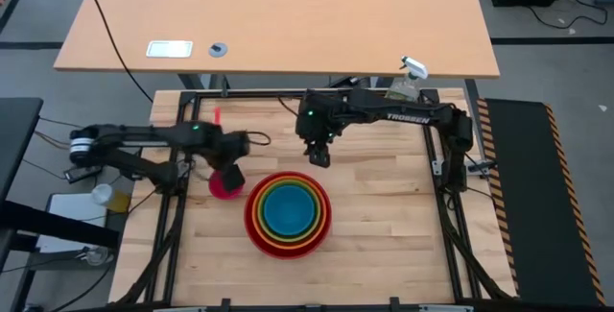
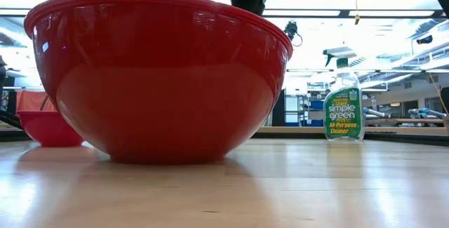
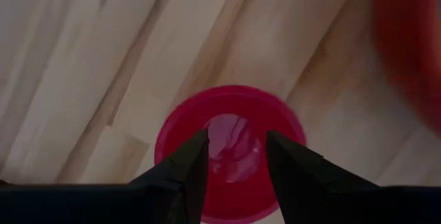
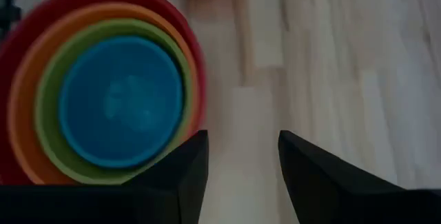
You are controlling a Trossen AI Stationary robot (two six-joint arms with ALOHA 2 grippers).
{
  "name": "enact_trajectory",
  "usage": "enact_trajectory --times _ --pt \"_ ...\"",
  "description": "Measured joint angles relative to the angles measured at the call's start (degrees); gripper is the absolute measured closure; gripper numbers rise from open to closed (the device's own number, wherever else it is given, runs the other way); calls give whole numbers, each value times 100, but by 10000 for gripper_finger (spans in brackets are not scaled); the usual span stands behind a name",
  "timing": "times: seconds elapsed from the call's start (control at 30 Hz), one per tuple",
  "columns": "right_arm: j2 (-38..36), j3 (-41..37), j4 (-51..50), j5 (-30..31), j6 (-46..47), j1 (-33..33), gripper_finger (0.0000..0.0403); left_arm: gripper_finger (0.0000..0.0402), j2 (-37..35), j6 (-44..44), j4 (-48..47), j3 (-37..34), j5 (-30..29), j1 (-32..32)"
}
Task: Nest bowls inside each other
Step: Stack the pink bowl on top of the blue bowl
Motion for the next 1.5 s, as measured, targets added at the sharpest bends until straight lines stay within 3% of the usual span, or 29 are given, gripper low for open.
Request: enact_trajectory --times 0.13,0.27,0.53,0.77,0.93,1.17,1.5 --pt "-280 -434 18 -1 -186 -215 221 253 486 716 -45 0 418 566" --pt "-607 -955 219 -11 -308 -312 222 245 760 1309 -121 0 450 892" --pt "-1251 -2103 1095 -24 -180 -361 225 179 805 2415 -115 -24 481 1452" --pt "-1545 -2876 1834 -48 172 -351 225 174 835 3156 -83 -578 797 1844" --pt "-1545 -2931 1981 -157 254 -343 225 193 841 3236 71 -1024 818 1888" --pt "-1536 -2931 2249 -155 272 -340 225 219 868 3207 123 -987 802 1887" --pt "-1534 -2931 2346 -133 278 -340 225 364 866 3191 116 -984 793 1881"
